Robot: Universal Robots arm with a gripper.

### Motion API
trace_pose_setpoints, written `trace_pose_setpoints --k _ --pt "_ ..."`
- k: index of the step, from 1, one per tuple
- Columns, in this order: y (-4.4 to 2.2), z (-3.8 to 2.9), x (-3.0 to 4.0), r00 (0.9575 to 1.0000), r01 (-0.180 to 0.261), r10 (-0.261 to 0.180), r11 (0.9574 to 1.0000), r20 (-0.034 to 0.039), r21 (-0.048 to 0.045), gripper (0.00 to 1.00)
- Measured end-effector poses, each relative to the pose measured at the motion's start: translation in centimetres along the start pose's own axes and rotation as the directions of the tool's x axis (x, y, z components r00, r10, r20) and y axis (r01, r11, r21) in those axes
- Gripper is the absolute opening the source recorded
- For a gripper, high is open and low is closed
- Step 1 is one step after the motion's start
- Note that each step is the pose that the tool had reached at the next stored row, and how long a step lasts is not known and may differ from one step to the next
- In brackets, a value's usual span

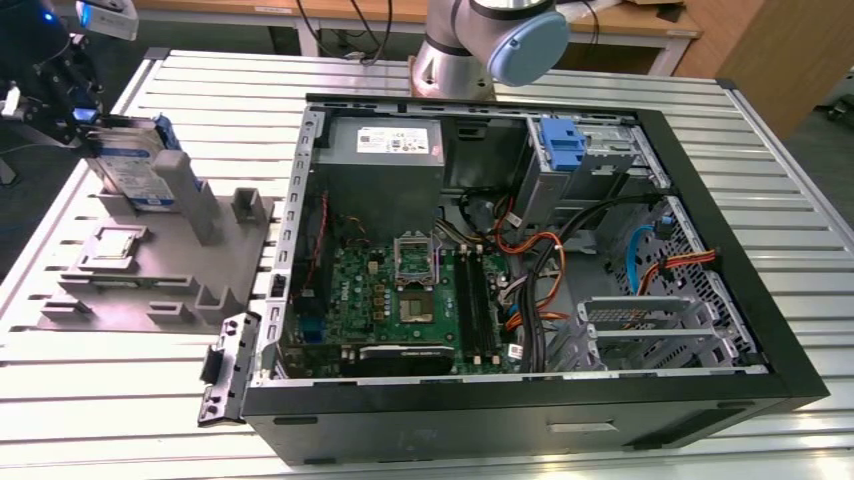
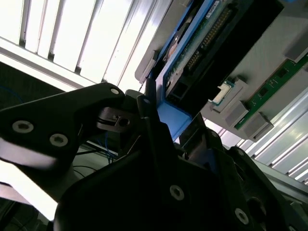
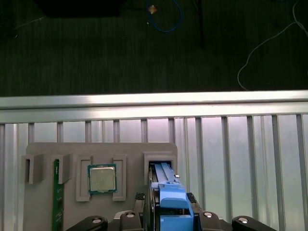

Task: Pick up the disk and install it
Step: 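Pick up the disk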

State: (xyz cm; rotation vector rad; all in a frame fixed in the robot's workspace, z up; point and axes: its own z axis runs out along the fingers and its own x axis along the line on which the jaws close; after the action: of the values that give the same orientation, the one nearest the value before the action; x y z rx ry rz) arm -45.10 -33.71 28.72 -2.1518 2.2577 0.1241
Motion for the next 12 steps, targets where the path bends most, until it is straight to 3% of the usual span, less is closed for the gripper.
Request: trace_pose_setpoints --k 5,7,12 --pt "0.0 0.0 0.0 1.0 0.001 -0.001 1.0 0.0 -0.0001 0.45" --pt "0.0 0.0 0.0 1.0 0.002 -0.002 1.0 -0.0002 -0.0002 0.37" --pt "0.0 0.0 0.0 1.0 0.003 -0.003 1.0 -0.0001 -0.0002 0.37"
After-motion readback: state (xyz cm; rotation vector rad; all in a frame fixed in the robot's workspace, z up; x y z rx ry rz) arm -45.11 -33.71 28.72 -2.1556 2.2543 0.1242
